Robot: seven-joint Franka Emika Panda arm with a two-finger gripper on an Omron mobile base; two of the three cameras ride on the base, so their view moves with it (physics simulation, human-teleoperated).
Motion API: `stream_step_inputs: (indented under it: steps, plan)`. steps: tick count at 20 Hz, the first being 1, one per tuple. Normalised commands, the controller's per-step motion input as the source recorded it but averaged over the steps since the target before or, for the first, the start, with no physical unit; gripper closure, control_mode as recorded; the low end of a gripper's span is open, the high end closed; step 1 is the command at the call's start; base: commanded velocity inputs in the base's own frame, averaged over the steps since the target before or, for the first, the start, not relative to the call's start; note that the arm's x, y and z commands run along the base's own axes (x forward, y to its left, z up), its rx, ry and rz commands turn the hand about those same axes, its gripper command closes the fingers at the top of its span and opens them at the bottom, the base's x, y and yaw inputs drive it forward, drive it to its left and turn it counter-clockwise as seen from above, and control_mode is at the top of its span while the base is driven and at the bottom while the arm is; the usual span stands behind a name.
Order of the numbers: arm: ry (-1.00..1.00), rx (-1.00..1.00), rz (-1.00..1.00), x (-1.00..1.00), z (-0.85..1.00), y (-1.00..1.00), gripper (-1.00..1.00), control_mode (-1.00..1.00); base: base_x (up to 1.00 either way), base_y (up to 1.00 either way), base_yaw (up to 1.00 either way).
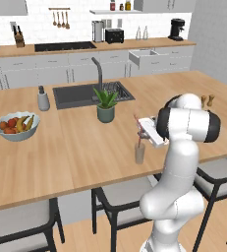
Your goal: Take a straw from the drawer in front and place it inside the glass cup on the dining counter.
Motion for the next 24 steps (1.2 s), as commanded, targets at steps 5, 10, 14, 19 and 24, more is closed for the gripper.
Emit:
stream_step_inputs:
  steps: [5, 10, 14, 19, 24]
  plan:
    - [-0.06, 0.0, 0.0, 0.04, 0.0, -0.02, 1.0, -1.0, 0.0, 0.0, 0.0]
    - [-0.09, 0.0, 0.0, -0.33, -0.03, 0.0, 1.0, -1.0, 0.0, 0.0, 0.0]
    - [-0.05, 0.0, 0.0, -0.4, -0.12, 0.0, 1.0, -1.0, 0.0, 0.0, 0.0]
    - [0.0, 0.0, 0.0, -0.02, -0.07, -0.01, 1.0, -1.0, 0.0, 0.0, 0.0]
    - [0.0, 0.0, 0.0, 0.04, -0.08, -0.1, 1.0, -1.0, 0.0, 0.0, 0.0]
